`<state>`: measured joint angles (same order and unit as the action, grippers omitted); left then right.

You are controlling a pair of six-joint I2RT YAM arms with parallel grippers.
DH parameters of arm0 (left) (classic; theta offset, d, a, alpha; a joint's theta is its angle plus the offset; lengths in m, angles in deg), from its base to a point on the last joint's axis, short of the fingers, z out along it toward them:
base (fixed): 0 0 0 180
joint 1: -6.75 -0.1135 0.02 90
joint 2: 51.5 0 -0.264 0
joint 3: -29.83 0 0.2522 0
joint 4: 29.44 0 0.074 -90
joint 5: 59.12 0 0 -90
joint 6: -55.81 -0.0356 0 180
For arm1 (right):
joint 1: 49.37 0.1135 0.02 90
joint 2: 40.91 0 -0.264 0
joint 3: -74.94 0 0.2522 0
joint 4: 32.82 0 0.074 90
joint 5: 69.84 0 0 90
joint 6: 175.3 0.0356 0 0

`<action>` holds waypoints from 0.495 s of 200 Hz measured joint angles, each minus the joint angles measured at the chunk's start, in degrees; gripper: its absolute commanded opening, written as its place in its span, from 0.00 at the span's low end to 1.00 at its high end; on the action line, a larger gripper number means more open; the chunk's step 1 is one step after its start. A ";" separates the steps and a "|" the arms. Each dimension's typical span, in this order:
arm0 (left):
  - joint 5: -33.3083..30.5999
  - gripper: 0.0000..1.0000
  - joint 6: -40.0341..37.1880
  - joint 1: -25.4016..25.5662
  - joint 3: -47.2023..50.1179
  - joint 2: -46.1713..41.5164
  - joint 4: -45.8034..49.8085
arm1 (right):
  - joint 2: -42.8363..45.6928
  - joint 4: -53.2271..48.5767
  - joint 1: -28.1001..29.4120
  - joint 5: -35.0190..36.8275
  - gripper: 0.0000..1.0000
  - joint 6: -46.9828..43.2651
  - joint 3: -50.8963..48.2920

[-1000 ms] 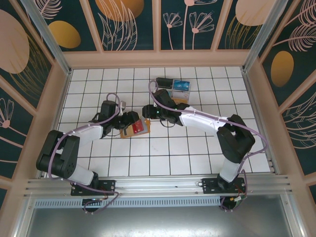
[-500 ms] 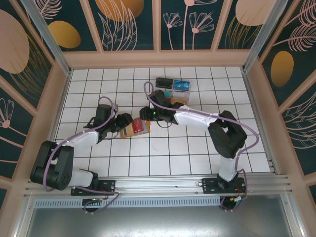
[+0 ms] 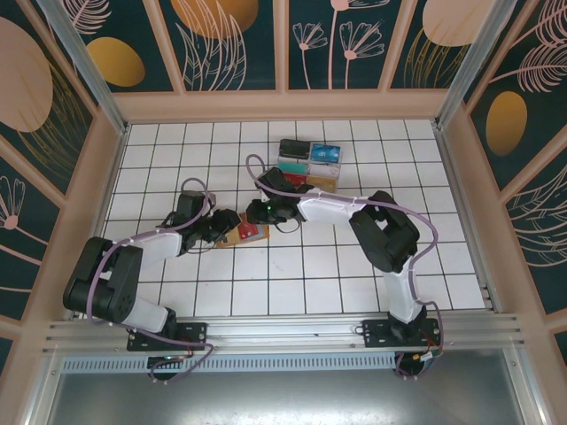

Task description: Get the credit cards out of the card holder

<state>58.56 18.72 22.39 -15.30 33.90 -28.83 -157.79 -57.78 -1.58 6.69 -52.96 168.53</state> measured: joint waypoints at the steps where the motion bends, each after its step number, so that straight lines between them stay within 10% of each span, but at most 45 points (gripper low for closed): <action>1: 0.02 0.34 0.00 0.00 0.00 0.02 -0.02 | -0.04 0.00 0.00 -0.02 0.33 0.00 0.04; 99: -0.76 0.34 0.39 0.00 0.00 3.61 -0.39 | -2.93 -1.18 -0.20 -1.51 0.32 -0.04 0.57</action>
<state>57.79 19.11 22.39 -15.30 37.51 -29.22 -160.72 -58.96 -1.78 5.18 -53.00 169.10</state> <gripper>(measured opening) 0.337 0.324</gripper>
